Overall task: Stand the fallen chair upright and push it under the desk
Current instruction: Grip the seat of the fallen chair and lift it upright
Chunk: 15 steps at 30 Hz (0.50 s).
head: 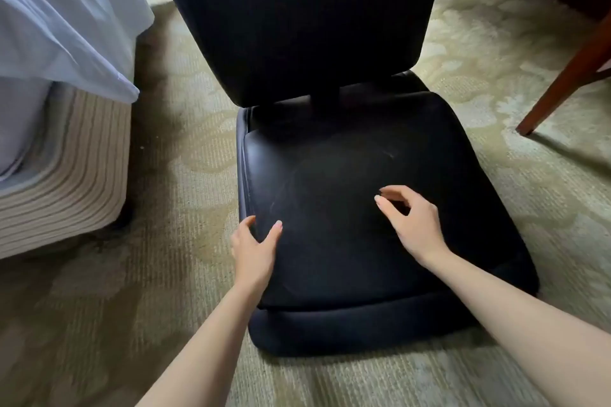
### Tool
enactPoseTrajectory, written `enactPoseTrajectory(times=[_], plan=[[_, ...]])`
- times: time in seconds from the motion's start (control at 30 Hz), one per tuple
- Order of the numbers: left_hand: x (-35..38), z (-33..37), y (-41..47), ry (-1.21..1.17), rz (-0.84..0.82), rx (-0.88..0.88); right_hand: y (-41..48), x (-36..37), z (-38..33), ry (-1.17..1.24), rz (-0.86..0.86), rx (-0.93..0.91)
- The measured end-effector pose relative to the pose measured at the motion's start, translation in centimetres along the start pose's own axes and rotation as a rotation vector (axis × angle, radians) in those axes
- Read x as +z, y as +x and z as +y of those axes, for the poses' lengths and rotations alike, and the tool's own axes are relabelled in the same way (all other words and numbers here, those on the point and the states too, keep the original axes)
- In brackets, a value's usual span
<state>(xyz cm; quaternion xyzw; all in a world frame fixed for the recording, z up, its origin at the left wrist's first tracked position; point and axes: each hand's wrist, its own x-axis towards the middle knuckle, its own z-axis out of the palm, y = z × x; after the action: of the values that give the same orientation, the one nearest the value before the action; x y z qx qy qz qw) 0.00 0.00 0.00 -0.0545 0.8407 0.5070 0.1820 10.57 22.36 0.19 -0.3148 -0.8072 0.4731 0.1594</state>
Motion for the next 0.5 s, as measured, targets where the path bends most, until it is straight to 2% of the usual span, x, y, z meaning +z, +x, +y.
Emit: enactPoseTrajectory(times=[0.1,0.23,0.37,0.5], plan=[[0.2,-1.4,0.0,0.142,0.054,-0.108,0.0,-0.6,2.5,-0.164,0.196,-0.023],[0.8,-4.2,0.4,0.145,0.039,-0.284,-1.4,-1.2,5.2,-0.301,0.380,0.095],[1.1,-6.2,0.2,0.075,0.016,-0.326,-2.2,-2.3,7.5,-0.491,0.401,0.113],[0.9,-7.3,0.6,-0.002,0.000,-0.327,-1.9,-4.1,9.3,-0.553,0.429,0.242]])
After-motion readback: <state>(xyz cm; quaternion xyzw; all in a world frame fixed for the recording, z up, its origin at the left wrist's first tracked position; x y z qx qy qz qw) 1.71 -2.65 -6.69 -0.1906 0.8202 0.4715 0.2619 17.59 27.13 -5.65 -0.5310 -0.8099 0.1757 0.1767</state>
